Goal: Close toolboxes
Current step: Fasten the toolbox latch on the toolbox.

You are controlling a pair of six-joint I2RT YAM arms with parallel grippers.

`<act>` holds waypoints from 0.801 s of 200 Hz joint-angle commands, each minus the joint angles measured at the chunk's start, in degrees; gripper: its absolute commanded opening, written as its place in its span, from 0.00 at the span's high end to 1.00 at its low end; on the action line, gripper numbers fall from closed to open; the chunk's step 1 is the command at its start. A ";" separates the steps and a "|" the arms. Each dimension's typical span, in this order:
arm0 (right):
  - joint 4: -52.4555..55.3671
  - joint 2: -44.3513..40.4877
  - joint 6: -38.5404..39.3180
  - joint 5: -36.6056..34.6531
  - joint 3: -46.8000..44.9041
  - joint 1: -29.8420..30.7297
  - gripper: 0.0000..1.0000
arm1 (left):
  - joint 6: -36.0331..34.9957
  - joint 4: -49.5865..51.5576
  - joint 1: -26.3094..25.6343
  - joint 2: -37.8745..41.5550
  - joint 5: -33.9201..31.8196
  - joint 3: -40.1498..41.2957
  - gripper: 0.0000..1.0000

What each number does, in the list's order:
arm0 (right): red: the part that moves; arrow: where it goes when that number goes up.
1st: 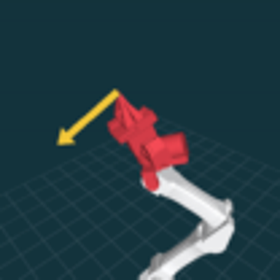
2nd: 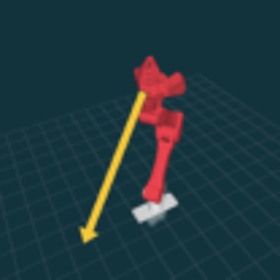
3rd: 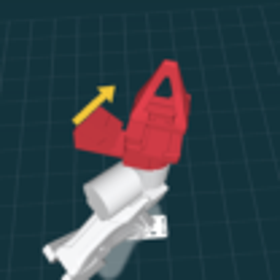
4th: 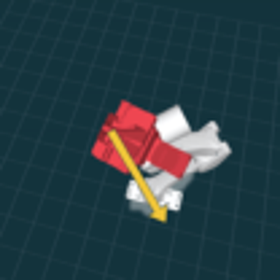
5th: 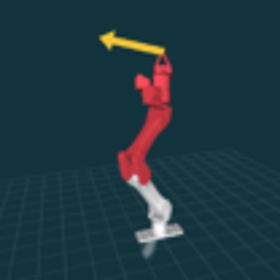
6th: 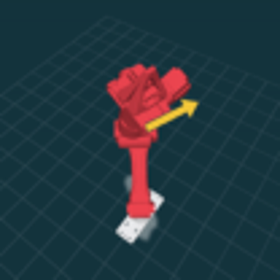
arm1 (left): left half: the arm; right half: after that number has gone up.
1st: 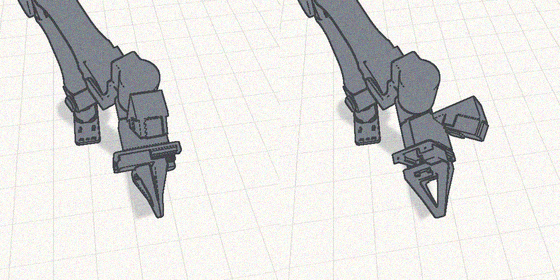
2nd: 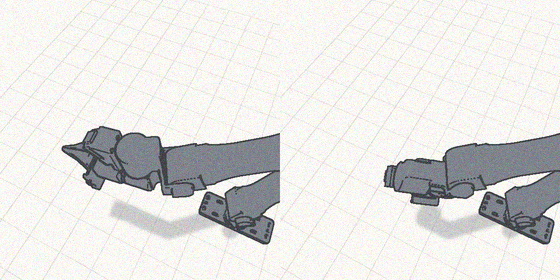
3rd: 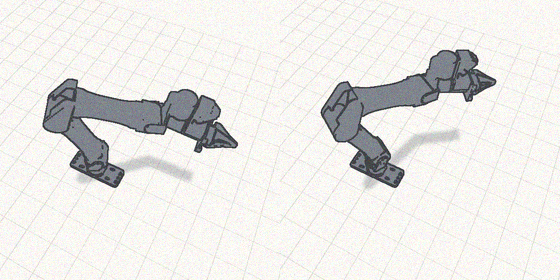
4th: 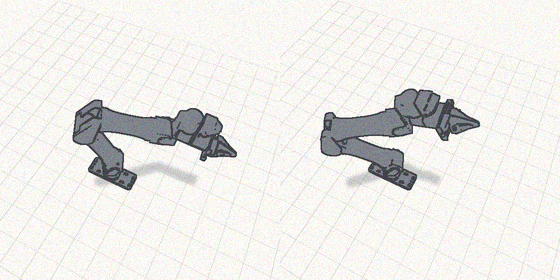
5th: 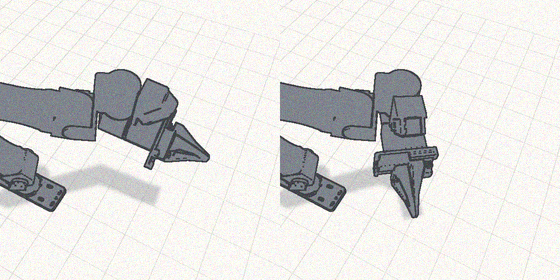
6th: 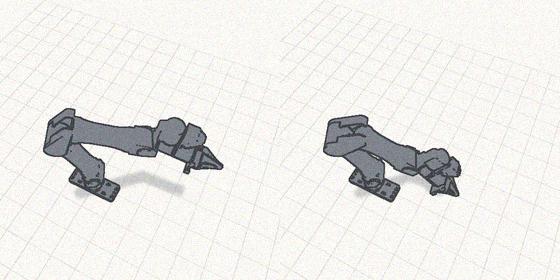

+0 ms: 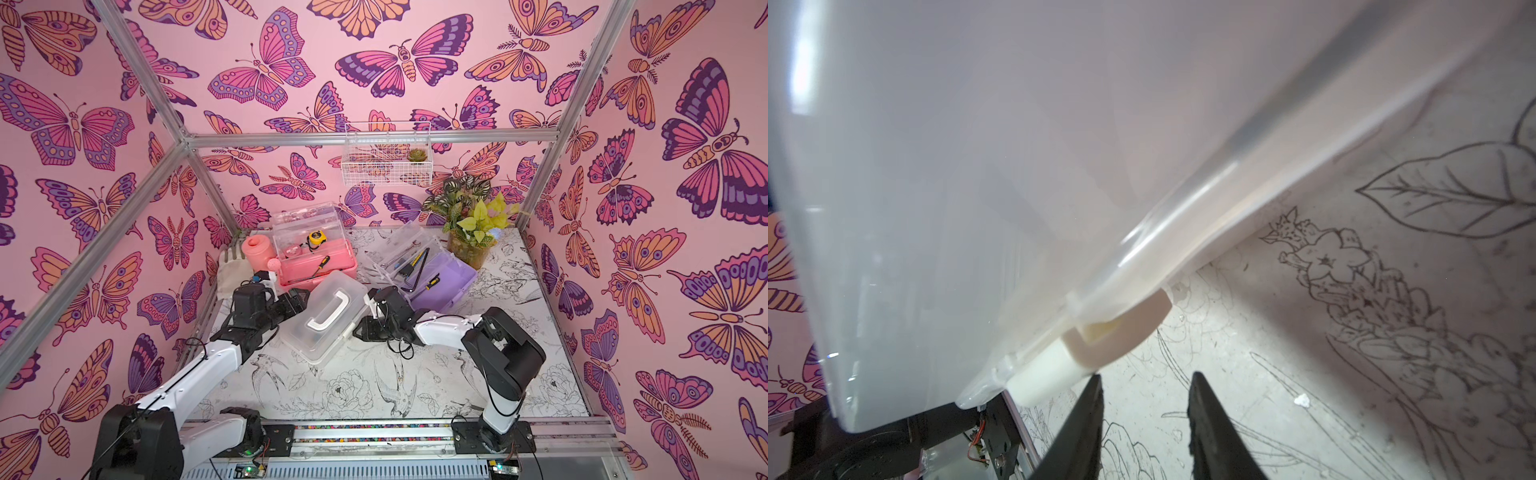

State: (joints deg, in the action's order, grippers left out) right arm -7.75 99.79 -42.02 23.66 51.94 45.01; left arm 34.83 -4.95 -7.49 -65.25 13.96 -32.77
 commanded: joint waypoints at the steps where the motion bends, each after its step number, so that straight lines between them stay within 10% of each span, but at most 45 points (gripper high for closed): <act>1: -2.37 0.48 -0.60 0.92 1.24 0.64 0.64 | 1.49 0.90 -0.37 -0.64 5.22 2.23 0.21; 160: -0.28 -2.80 4.99 1.86 -4.02 -3.76 0.66 | 1.91 2.85 -2.04 2.81 2.68 0.66 0.21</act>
State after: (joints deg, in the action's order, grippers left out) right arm -8.67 99.61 -41.71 25.67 49.63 43.35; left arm 38.37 -4.01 -10.09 -62.37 17.85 -28.93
